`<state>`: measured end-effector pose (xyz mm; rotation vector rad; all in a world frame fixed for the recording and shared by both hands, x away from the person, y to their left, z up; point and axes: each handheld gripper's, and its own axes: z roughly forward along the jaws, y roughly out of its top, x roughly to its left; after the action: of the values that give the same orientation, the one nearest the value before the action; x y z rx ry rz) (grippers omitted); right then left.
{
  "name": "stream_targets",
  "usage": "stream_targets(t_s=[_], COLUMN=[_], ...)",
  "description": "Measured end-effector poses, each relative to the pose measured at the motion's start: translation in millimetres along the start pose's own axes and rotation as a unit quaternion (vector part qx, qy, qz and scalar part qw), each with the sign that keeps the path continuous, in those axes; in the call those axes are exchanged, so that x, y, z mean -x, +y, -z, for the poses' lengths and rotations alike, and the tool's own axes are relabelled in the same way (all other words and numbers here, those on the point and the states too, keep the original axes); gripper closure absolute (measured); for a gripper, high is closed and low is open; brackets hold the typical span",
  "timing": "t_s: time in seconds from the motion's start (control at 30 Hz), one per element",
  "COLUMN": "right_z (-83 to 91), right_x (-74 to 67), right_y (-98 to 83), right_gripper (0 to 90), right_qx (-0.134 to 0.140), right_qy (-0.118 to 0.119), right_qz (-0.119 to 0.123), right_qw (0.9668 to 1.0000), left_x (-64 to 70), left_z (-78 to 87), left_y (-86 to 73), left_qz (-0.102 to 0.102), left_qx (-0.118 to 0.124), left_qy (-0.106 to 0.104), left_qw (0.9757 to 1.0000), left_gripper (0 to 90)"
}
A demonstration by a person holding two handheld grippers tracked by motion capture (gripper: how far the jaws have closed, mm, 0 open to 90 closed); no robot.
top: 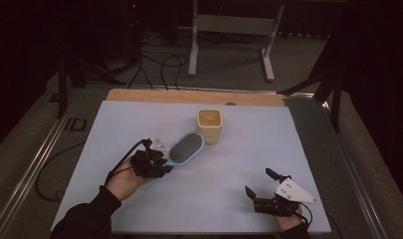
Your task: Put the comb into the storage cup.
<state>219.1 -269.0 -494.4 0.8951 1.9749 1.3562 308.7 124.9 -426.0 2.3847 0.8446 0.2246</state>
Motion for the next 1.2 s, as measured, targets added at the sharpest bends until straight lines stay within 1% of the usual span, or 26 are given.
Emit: stream_targets(t_s=[0.07,0.1,0.17,0.2,0.27,0.3,0.33,0.37,0.4,0.43,0.47,0.5,0.6,0.63,0.67,0.7,0.77,0.8,0.9,0.93,1.0,1.03,1.07,1.1,1.13,1.2], right_z=[0.4,0.4,0.3,0.1,0.0,0.1,0.2,0.1,0.1,0.1,0.2,0.0,0.0,0.0,0.0,0.0,-0.1,-0.1,0.0,0.0,0.3,0.1,0.0,0.0,0.0,0.4], right_x=[0.7,0.7,0.5,0.1,0.0,0.2,0.2,0.2,0.2,0.2,0.5,0.1,0.1,0.1,0.1,0.1,0.2,0.1,0.0,0.0,0.6,0.3,0.3,0.2,0.2,0.5], right_y=[0.0,0.0,0.0,0.1,0.1,0.1,0.1,0.1,0.1,0.2,0.1,0.1,0.1,0.2,0.2,0.2,0.2,0.3,0.3,0.3,0.2,0.2,0.2,0.2,0.1,0.2], right_gripper=[9.1,9.1,9.1,9.1,9.1,9.1,9.1,9.1,9.1,9.1,9.1,9.1,9.1,9.1,9.1,9.1,9.1,9.1,9.1,9.1,9.1,9.1,9.1,9.1,9.1,9.1], right_qx=[0.000,0.000,0.000,0.000,0.001,0.001,0.000,0.001,0.001,0.002,0.001,0.001,0.001,0.001,0.002,0.001,0.001,0.002,0.002,0.002,0.001,0.001,0.001,0.001,0.001,0.001], right_qy=[0.000,0.000,0.000,0.000,0.000,0.000,0.000,0.000,0.000,0.000,0.000,0.000,0.000,0.000,0.000,-0.001,-0.001,0.000,0.000,0.000,0.000,-0.001,-0.001,-0.001,0.000,0.000], right_qz=[0.001,0.001,0.000,-0.001,-0.001,0.001,0.000,-0.001,-0.002,-0.001,0.001,-0.002,-0.001,-0.001,-0.002,-0.002,-0.002,-0.002,-0.002,-0.002,0.000,-0.002,-0.002,-0.001,-0.001,0.001], right_qw=[1.0000,1.0000,1.0000,1.0000,1.0000,1.0000,1.0000,1.0000,1.0000,1.0000,1.0000,1.0000,1.0000,1.0000,1.0000,1.0000,1.0000,1.0000,1.0000,1.0000,1.0000,1.0000,1.0000,1.0000,1.0000,1.0000], left_x=[-0.2,-0.3,0.7,1.0,1.1,1.7,1.7,1.0,1.3,1.1,1.5,0.7,1.7,1.6,3.3,3.0,3.9,3.3,3.1,1.9,0.0,0.0,0.2,0.2,1.4,1.9], left_z=[2.2,3.2,5.0,6.6,7.3,8.2,8.9,9.5,10.5,10.7,11.0,11.4,11.9,12.1,12.6,12.9,13.3,13.4,13.8,14.4,15.4,15.4,15.7,15.8,16.0,16.0], left_y=[1.7,2.3,4.0,5.0,6.0,6.8,7.5,8.8,10.9,12.4,13.4,14.8,17.5,18.9,21.1,22.5,24.5,25.7,28.0,29.1,33.0,33.0,34.5,36.3,39.3,42.4], left_qz=[0.002,0.000,-0.001,-0.004,-0.004,-0.008,-0.005,-0.003,-0.006,-0.007,-0.007,-0.007,-0.012,-0.010,-0.015,-0.015,-0.017,-0.019,-0.019,-0.018,-0.014,-0.014,-0.017,-0.015,-0.020,-0.021], left_qx=[0.008,0.014,0.021,0.030,0.032,0.037,0.044,0.044,0.053,0.054,0.060,0.061,0.067,0.068,0.075,0.074,0.080,0.081,0.086,0.089,0.099,0.099,0.101,0.102,0.107,0.109], left_qy=[0.004,-0.001,0.005,0.003,0.004,0.007,0.009,0.005,0.009,0.007,0.011,0.008,0.016,0.009,0.017,0.011,0.013,0.004,0.005,0.000,0.002,0.002,0.007,0.005,0.012,0.012], left_qw=[1.0000,0.9999,0.9998,0.9995,0.9995,0.9993,0.9990,0.9990,0.9985,0.9985,0.9981,0.9981,0.9975,0.9976,0.9970,0.9971,0.9965,0.9965,0.9961,0.9959,0.9950,0.9950,0.9947,0.9947,0.9940,0.9938], left_gripper=[70.3,70.3,70.3,70.3,70.3,70.3,70.3,70.3,70.3,70.3,70.3,70.3,70.3,70.3,70.3,70.3,70.3,70.3,70.3,70.3,70.3,70.3,70.3,70.3,70.3,70.3])
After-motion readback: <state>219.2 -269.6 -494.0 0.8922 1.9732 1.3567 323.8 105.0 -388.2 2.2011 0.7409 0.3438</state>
